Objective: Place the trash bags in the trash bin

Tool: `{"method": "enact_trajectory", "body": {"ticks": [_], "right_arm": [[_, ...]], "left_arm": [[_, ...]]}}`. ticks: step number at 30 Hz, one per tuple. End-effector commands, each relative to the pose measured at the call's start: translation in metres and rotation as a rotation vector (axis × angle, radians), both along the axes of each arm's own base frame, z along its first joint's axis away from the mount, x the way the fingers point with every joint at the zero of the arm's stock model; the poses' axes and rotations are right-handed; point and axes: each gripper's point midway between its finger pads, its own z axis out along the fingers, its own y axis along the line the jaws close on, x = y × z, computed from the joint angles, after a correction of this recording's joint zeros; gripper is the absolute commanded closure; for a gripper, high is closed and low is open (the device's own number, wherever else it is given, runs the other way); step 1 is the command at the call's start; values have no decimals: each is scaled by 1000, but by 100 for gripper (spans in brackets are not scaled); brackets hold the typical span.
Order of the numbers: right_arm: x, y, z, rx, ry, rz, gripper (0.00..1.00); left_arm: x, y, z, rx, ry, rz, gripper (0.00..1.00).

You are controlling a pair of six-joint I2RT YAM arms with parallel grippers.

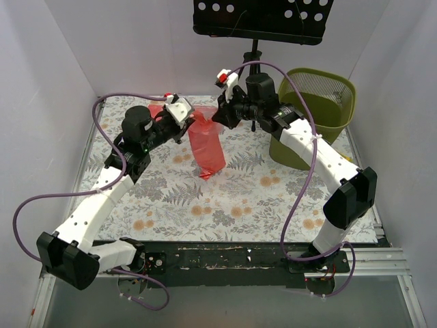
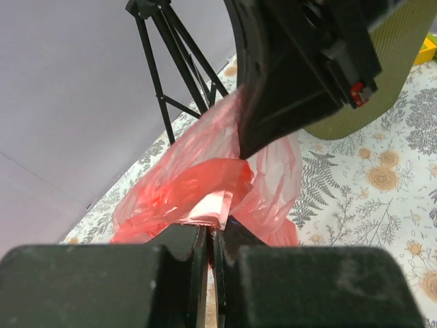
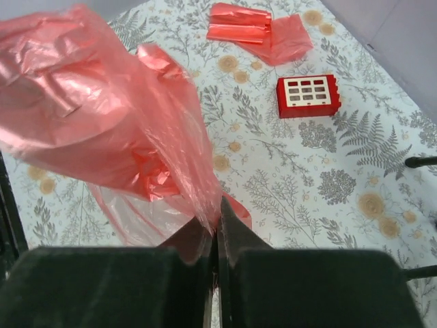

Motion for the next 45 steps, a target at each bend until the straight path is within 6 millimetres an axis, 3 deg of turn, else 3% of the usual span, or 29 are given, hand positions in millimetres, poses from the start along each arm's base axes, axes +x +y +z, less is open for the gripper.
{"method": "enact_trajectory", "body": {"ticks": [1,6,10,14,17,20,23,30,34,38,41,43,45], "right_arm": [[23,-10,42,84,-53,-148,99],[62,-60,49,107,-41,-455,99],[71,-91,54,108,-57,-608,99],[66,-98,48,89,-53,-617,99],[55,-89,41,77,-44,-532,99],[39,-76,34,69,-32,-425,99],[29,-69,32,67,-27,-368,99],[21,-65,34,65,-31,-338,99],[21,-63,36,67,-34,-336,99],[20,-63,35,64,-29,-330,99],[14,-59,29,48,-31,-281,96],[7,-55,23,39,-12,-234,83],[1,-51,15,26,3,-185,65]], "left_arm": [[-7,15,-4,59,-15,56,100],[7,52,-34,90,85,295,100],[8,71,-59,94,164,395,100],[3,71,-72,52,237,397,100],[-2,58,-72,8,264,329,98],[-15,36,-49,-54,213,184,58],[-24,19,-31,-93,146,61,35],[-9,-7,-23,-118,150,-45,29],[-10,-26,-20,-135,184,-153,30],[-4,-35,-30,-143,246,-182,39],[-2,-38,-29,-163,275,-187,60],[-4,-40,-30,-165,288,-204,75],[-6,-42,-32,-161,295,-216,100]]}}
